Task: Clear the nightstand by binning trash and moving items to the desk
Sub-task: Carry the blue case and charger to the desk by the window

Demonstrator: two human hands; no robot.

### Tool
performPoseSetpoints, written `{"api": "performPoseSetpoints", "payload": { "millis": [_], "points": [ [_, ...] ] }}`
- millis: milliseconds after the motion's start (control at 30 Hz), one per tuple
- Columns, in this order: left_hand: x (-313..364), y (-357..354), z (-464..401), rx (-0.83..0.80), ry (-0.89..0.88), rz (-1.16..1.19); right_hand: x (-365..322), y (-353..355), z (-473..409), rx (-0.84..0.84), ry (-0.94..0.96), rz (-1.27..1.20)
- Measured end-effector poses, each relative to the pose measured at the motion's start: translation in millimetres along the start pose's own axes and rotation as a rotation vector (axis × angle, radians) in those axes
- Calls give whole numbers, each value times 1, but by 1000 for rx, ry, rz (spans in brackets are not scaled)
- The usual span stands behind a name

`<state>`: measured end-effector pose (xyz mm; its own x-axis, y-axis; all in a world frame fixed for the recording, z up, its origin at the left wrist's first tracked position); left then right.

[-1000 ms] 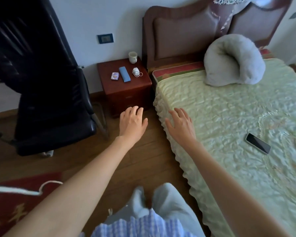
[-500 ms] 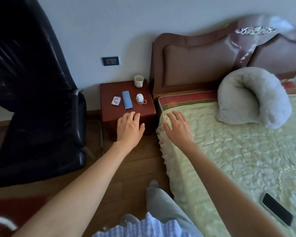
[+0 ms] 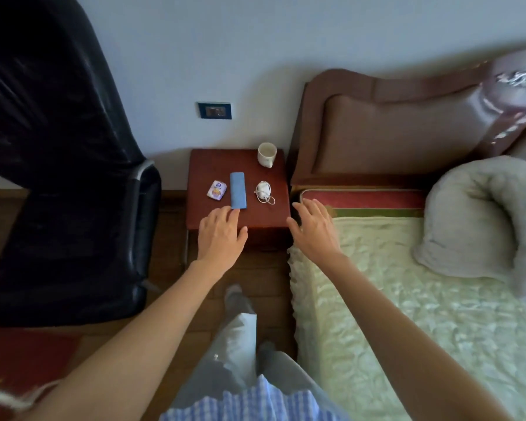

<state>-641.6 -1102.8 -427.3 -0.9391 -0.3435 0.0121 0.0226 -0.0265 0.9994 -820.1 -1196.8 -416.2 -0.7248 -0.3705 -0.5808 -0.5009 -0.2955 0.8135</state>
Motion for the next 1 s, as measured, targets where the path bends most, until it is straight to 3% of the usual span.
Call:
{"api": "performPoseSetpoints", "payload": {
  "millis": [467,1000],
  "points": [
    [-79,-40,-161,-70,58,38,-8,-75,-176,-51,-59,-7],
    [-84,-150,-261,-219,219,107,76,-173,-289,-159,-113,-71]
  ]
}}
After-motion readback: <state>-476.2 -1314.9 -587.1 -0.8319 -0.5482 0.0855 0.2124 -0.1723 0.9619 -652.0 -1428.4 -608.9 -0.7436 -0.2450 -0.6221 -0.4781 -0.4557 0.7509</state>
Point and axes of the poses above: each hand's wrist, its own z-axis away from the middle knuckle, its own y-axis out of the back of the hand, x = y × z, the point moved 3 cm from there along -z, towards the middle knuckle, and after that the axes turned 12 degrees about -z, right-handed, at the moved point
